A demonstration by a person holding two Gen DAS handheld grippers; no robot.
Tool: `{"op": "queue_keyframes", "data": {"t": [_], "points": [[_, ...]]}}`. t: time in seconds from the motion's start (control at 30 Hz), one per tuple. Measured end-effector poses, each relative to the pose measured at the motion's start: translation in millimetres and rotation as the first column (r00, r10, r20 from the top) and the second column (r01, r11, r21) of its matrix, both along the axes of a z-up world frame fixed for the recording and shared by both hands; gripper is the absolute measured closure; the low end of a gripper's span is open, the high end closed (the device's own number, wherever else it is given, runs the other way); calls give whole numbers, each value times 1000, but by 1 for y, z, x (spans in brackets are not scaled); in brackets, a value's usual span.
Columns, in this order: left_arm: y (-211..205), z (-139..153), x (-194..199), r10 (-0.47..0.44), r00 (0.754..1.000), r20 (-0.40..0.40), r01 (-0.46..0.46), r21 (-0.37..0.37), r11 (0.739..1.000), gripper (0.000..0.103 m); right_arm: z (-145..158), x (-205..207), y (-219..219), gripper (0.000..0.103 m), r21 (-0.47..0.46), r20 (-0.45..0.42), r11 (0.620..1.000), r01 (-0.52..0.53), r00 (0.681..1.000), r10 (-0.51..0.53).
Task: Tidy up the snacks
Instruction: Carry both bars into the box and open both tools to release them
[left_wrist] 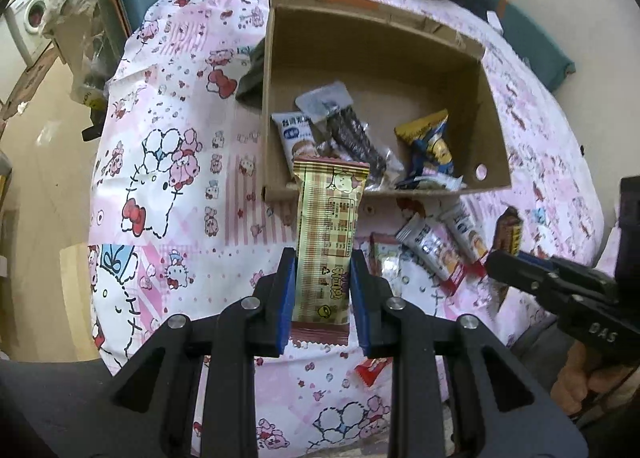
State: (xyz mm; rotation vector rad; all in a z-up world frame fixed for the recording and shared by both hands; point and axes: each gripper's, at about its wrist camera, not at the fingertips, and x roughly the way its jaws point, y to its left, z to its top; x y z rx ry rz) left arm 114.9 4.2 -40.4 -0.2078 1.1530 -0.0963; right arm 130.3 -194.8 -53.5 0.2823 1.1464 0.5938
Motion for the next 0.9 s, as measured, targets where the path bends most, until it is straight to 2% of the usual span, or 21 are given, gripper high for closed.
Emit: {"op": "queue_keyframes", "data": {"t": [0.27,0.47,0.7,0.9], "points": [[9,21,-1,55,992,113,-59,29,998,81,13,3,-16,85,67,55,996,60,996,-64],[18,36,2,94,979,184,-96,2,995,81,27,5,-31,85,142,110,983,119,985,-135],[8,62,30,44,969,244,-56,46,997,81,44,23,-38,85,162,190,979,126,969,-157],[1,73,65,22,965,260,-39,61,997,81,43,51,-41,85,152,211,976,157,960,-187]]}}
